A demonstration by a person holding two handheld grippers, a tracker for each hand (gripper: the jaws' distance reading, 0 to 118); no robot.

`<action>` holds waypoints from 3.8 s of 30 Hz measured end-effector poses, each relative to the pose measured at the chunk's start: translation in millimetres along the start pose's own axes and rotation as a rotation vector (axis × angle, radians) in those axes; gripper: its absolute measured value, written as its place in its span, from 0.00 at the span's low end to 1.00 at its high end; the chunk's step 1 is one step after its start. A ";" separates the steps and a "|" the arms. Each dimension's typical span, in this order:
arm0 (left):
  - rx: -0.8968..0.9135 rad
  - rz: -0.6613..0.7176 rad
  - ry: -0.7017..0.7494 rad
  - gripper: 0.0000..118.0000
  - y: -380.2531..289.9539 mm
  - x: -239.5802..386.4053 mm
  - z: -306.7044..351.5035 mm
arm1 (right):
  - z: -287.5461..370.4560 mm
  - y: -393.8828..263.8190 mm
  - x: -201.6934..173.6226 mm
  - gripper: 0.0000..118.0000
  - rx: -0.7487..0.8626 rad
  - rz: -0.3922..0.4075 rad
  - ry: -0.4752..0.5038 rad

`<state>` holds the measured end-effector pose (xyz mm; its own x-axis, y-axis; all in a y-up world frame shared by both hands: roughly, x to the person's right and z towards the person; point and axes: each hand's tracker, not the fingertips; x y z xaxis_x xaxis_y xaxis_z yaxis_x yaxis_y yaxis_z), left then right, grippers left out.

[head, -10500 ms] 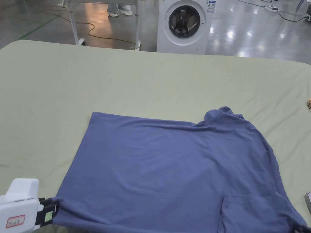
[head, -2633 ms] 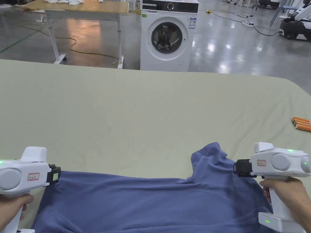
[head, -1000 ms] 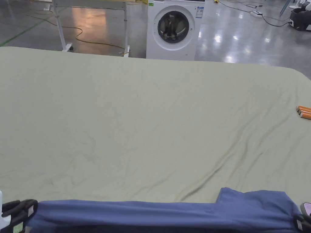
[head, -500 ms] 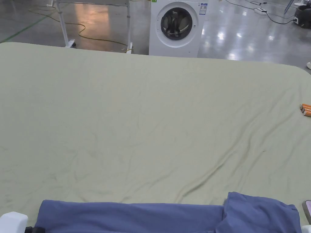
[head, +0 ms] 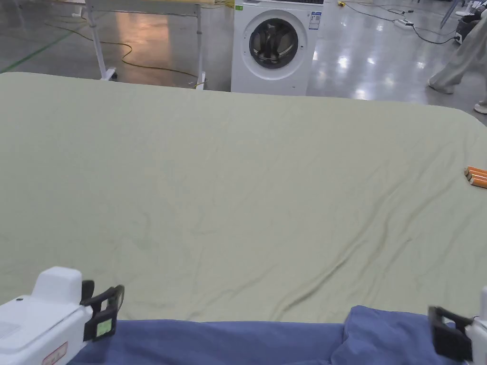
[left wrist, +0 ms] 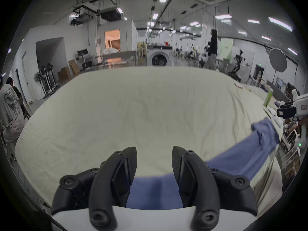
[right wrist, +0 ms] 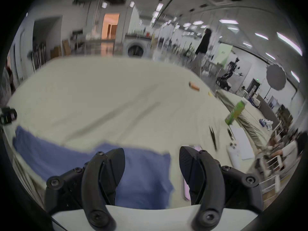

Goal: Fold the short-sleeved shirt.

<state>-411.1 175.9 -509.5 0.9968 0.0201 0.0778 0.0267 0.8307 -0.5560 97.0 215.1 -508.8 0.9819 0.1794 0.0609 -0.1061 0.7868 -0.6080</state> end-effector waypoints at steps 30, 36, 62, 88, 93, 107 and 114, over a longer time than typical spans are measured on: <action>0.039 0.146 0.059 0.00 12.5 -71.4 45.2 | -7.6 54.6 -137.1 0.00 0.566 -0.093 0.145; -0.222 0.286 -0.106 0.27 -37.6 -119.2 37.4 | -15.5 47.6 -146.9 0.00 0.518 -0.075 0.177; -0.415 0.810 -0.627 0.05 -100.7 -146.9 -45.2 | -18.6 34.9 -146.7 0.00 0.440 -0.021 0.197; -0.388 0.487 -0.276 0.03 2.2 -160.2 58.2 | -22.8 32.9 -135.2 0.00 0.442 -0.054 0.219; -0.364 0.480 -0.426 0.03 18.7 -114.3 56.7 | -21.8 34.3 -134.9 0.00 0.445 -0.053 0.226; -0.549 0.359 -0.507 0.03 12.8 46.0 -41.4 | -21.3 17.4 -106.9 0.00 0.405 -0.086 0.176; -0.653 0.311 -0.419 0.04 -10.3 82.8 -81.7 | -20.6 13.9 -96.4 0.00 0.391 -0.091 0.144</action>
<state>-322.7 123.6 -565.0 0.8587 0.5075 0.0709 -0.0778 0.2659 -0.9608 4.1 196.6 -539.4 0.9989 0.0368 -0.0276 -0.0426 0.9654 -0.2574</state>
